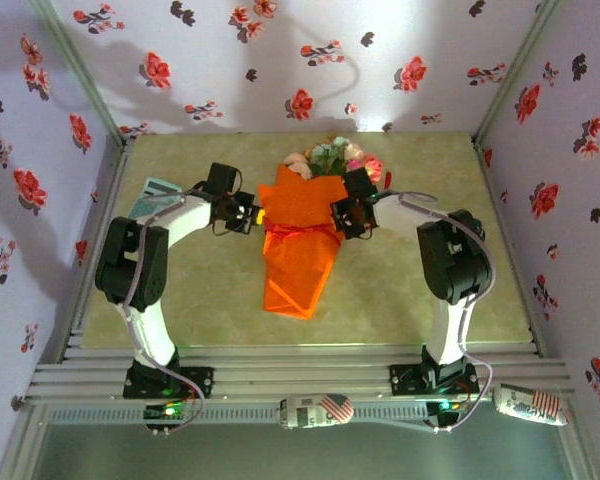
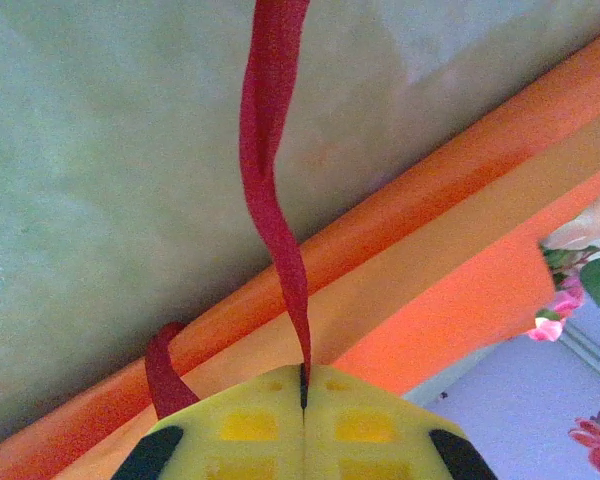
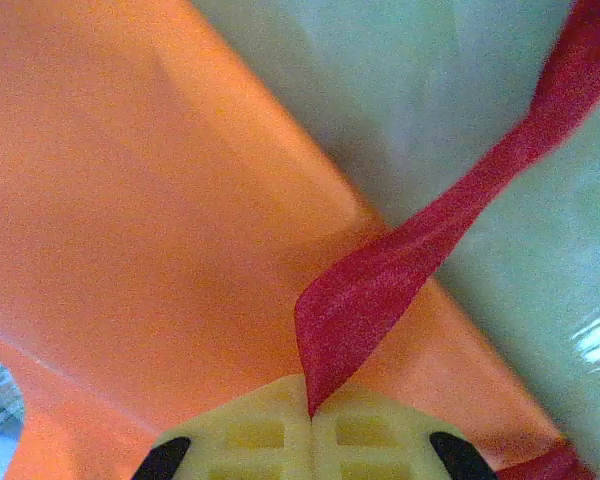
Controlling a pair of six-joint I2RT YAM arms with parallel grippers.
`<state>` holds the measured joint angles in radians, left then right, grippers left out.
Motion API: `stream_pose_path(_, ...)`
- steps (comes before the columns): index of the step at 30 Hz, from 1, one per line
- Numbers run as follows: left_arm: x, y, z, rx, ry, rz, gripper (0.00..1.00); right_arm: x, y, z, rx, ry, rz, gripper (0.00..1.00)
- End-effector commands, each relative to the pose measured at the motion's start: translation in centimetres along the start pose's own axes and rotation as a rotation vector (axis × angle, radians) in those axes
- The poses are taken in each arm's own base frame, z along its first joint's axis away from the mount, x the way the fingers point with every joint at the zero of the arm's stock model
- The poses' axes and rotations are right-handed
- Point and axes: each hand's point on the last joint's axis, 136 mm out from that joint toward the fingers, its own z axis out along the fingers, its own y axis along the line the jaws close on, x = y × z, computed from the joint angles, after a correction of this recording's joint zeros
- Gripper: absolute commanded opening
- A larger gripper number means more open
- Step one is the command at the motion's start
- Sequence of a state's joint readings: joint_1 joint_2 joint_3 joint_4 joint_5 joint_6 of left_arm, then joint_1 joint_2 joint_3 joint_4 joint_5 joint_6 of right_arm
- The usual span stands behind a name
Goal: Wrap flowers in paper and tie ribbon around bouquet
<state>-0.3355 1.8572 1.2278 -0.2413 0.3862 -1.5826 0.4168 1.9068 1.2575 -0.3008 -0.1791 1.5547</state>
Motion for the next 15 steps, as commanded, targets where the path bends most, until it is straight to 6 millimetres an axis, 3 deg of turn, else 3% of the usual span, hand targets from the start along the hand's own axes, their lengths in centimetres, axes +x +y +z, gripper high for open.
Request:
stream_pose_path(1,-1.6,-2.4,-2.9,0.072,-0.044,0.025,0.00,-3.8,0.8,-3.7,-0.030,-0.109,-0.043,0.00)
stream_pose_path(9,-7.4,-2.8,-5.0,0.144,-0.134,-0.069,0.00,-8.8,-2.7,-6.8,-0.013,-0.163,0.026,0.00)
stream_pose_path(15,-9.9,-2.2,-5.5,0.193,-0.166,-0.160,0.00,-11.1,-6.2,-8.3,0.014,-0.181,0.093,0.00)
